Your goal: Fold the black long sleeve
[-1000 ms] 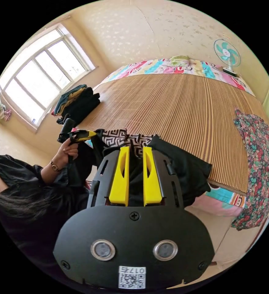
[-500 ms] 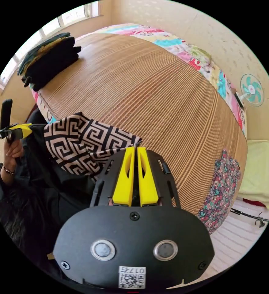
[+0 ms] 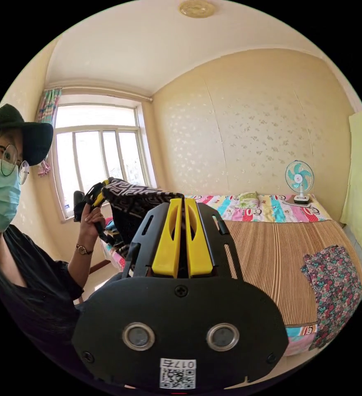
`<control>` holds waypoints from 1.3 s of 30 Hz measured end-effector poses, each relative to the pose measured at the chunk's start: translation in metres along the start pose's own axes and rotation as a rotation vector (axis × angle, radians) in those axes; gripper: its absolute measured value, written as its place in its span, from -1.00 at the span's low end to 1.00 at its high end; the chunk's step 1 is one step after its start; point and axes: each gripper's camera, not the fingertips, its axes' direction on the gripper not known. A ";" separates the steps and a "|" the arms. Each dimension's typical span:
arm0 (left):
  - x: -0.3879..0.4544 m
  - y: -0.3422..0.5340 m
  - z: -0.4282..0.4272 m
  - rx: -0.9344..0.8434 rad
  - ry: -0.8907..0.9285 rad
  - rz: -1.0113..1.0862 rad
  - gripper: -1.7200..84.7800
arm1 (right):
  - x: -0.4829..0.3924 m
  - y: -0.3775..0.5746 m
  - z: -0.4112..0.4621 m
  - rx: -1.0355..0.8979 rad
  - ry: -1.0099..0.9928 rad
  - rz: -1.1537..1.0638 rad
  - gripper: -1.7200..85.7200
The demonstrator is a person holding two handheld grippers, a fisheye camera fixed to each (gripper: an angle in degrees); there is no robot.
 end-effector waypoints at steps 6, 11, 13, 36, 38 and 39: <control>0.088 -0.036 0.006 0.032 0.097 0.108 -0.97 | -0.022 0.007 -0.027 0.016 -0.009 -0.018 -0.91; 0.150 -0.049 0.013 0.002 0.113 0.200 -0.97 | -0.026 0.064 -0.017 -0.068 -0.139 0.002 -0.85; 0.164 -0.051 0.011 0.001 0.111 0.218 -0.97 | -0.023 0.095 -0.008 -0.088 -0.310 0.051 -0.77; 0.126 -0.071 -0.046 0.003 -0.257 0.232 -0.97 | -0.068 0.007 -0.100 0.198 -0.043 0.024 -0.91; 0.069 -0.091 0.009 -0.099 -0.341 0.211 -0.96 | -0.059 -0.024 -0.072 0.140 0.041 0.027 -0.91; 0.050 -0.098 0.028 -0.138 -0.354 0.197 -0.96 | -0.046 -0.047 -0.043 0.087 0.103 0.025 -0.90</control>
